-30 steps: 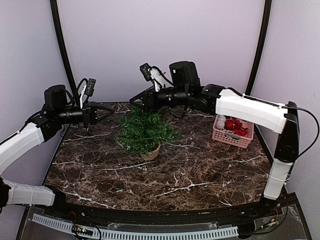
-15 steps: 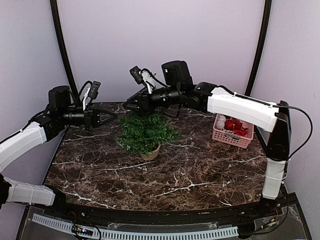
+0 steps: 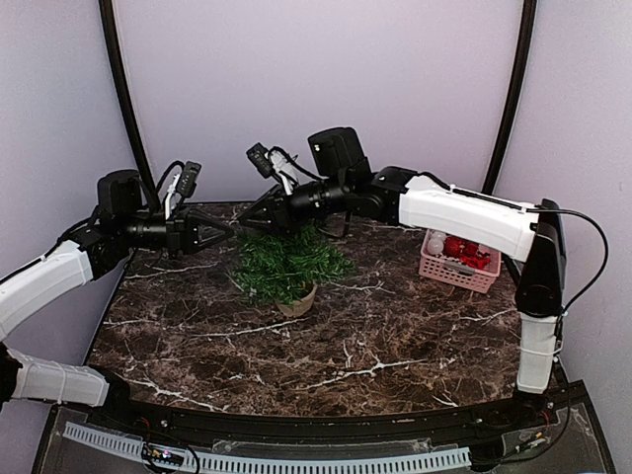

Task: Decorate the small christmas tree
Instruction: Wrap the light string in the gap of the branches.

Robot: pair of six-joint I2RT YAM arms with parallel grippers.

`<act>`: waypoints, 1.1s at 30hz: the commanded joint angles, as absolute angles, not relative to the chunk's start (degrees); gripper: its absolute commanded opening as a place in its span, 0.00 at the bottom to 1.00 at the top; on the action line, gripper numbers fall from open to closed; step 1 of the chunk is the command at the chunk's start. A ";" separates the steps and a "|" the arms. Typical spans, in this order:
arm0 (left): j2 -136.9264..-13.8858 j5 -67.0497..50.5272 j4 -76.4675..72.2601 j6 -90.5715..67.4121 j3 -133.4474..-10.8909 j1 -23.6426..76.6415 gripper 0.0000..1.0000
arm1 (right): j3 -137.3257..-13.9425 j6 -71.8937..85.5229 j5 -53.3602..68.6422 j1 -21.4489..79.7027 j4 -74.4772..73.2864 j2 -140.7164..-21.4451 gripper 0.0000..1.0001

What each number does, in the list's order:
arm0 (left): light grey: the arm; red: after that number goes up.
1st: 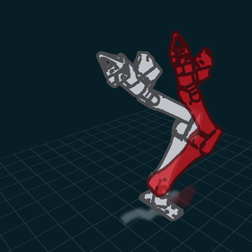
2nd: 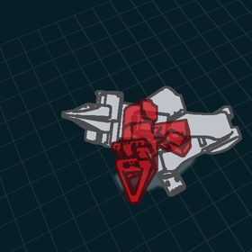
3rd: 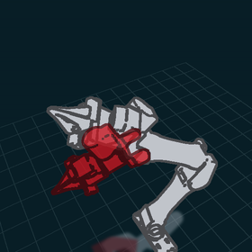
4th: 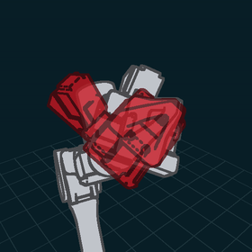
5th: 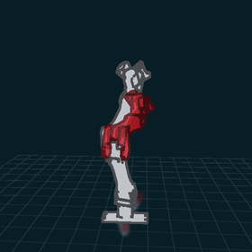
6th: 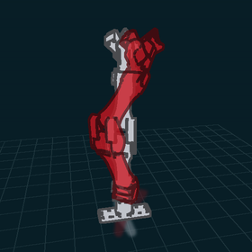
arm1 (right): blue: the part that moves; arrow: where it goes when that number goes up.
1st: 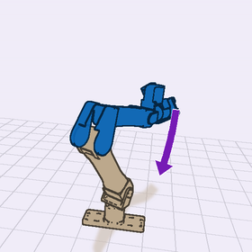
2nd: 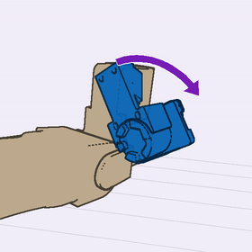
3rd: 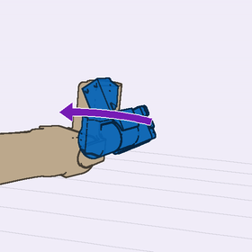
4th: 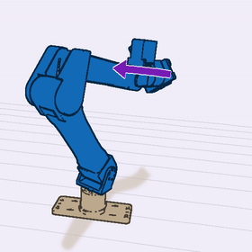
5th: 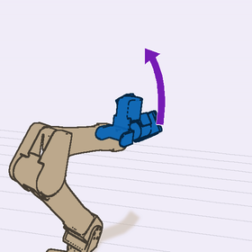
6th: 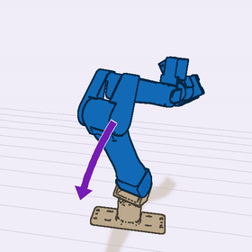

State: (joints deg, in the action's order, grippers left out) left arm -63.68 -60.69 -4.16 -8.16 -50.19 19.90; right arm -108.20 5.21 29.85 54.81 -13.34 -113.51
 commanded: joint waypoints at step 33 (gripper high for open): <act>-72.59 -39.63 -6.08 -13.42 -58.93 20.30 0.08 | -116.20 11.56 -3.22 54.67 -14.07 -110.60 0.00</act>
